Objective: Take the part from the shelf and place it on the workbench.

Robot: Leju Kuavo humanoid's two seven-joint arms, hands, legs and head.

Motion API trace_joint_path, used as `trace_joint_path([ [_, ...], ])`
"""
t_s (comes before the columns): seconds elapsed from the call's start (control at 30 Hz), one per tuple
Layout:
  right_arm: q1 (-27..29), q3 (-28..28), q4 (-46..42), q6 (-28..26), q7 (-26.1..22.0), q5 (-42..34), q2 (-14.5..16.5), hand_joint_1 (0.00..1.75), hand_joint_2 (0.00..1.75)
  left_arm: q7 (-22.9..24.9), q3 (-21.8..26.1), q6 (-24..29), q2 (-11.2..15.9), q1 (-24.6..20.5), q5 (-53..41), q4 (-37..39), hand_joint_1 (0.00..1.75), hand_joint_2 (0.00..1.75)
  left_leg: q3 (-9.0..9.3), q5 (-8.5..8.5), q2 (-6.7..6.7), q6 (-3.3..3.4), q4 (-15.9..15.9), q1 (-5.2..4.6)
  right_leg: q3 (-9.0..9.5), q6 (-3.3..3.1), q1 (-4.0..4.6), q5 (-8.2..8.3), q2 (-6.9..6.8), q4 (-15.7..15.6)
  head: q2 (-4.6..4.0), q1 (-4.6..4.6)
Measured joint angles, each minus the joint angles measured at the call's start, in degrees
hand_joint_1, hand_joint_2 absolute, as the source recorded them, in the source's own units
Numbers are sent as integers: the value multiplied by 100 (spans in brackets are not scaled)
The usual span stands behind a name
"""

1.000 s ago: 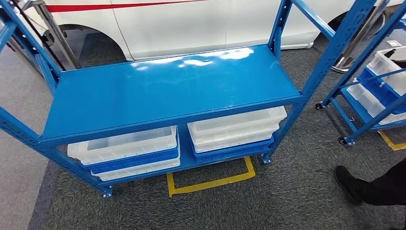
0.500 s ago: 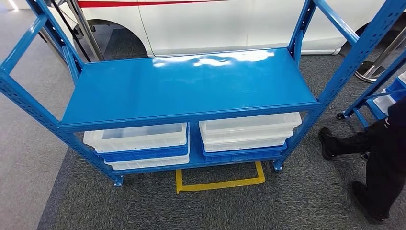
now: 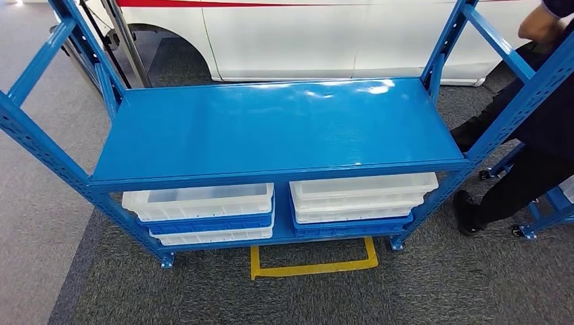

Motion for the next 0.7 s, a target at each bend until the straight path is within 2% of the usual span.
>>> trace_joint_path([
  [0.03, 6, -3, 0, 8, 4, 8, -3, 0, 0, 19, -5, 31, -9, -2, -4, 0, 0, 0, 55, -49, -5, -22, 7, -2, 91, -29, 21, 149, 2, -309, 1, 1],
  [0.07, 3, -6, 0, 15, 6, 15, -5, 0, 0, 42, -12, 54, -16, -7, -13, 0, 0, 0, 73, -96, -8, -55, 14, -4, 151, -61, 45, 229, 7, -527, 0, 3],
  [0.13, -6, -12, 0, 21, 11, 27, -8, 0, 0, 88, -29, 77, -24, -20, -33, 1, 0, 0, 115, -155, -8, -129, 40, -13, 166, -132, 81, 199, 13, -621, 0, 3],
  [0.23, -9, -15, 0, -1, 25, 34, -3, 0, 0, 159, -38, 102, -30, -37, -51, 5, 0, 0, 151, -262, 0, -206, 189, -9, 303, -236, 50, 210, 7, -717, -1, 1],
  [0.3, -18, -23, 0, -47, 28, 38, 1, 0, 0, 207, -38, 125, -38, -50, -59, 12, 0, 0, -105, -516, 6, -261, 675, 10, 381, -281, 36, 191, 0, -776, -1, -2],
  [0.37, -28, -39, 0, -105, 28, 46, 2, 0, 0, 247, -38, 144, -39, -54, -62, 15, 0, 0, -547, -788, 7, -312, 1358, 16, 404, -309, 38, 161, 0, -784, -1, -4],
  [0.4, -29, -46, 0, -130, 28, 49, 3, 0, 44, 263, -38, 152, -39, -48, -63, 15, 0, 0, -718, -811, 7, -328, 1558, 17, 421, -315, 39, 143, 2, -783, -1, -4],
  [0.43, -29, -50, 0, -144, 28, 51, 3, 0, 87, 275, -38, 155, -39, -41, -65, 15, 0, 0, -799, -710, 8, -333, 1564, 17, 446, -313, 39, 123, 6, -782, -1, -4],
  [0.47, -28, -52, 0, -156, 28, 51, 3, 0, 131, 281, -38, 157, -39, -36, -68, 15, 0, 0, -782, -493, 8, -329, 1364, 18, 480, -308, 39, 102, 9, -781, -1, -4],
  [0.5, -28, -54, 0, -167, 27, 51, 3, 0, 175, 285, -38, 157, -39, -32, -71, 15, 0, 0, -685, -202, 11, -316, 1001, 18, 519, -298, 39, 81, 11, -780, -1, -4],
  [0.57, -36, -61, -1, -183, 26, 51, 3, 0, 175, 285, -39, 156, -40, -35, -85, 15, 0, 0, -482, 165, 15, -281, 355, 13, 559, -276, 67, 34, 16, -764, -1, -3],
  [0.6, -45, -71, -1, -192, 26, 51, 3, 0, 175, 286, -40, 157, -41, -37, -92, 15, 0, 0, -431, 228, 15, -264, 180, 8, 558, -261, 81, 18, 17, -756, -1, -2],
  [0.67, -59, -99, -2, -226, 24, 44, 3, 0, 87, 287, -43, 163, -43, -33, -104, 15, 0, 0, -414, 217, 11, -240, 113, -3, 545, -234, 99, 12, 20, -757, -1, -2],
  [0.7, -61, -108, -2, -238, 24, 41, 3, 0, 58, 289, -43, 165, -43, -30, -106, 15, 0, 0, -417, 216, 8, -231, 109, -8, 545, -223, 99, 14, 18, -763, 0, -1],
])
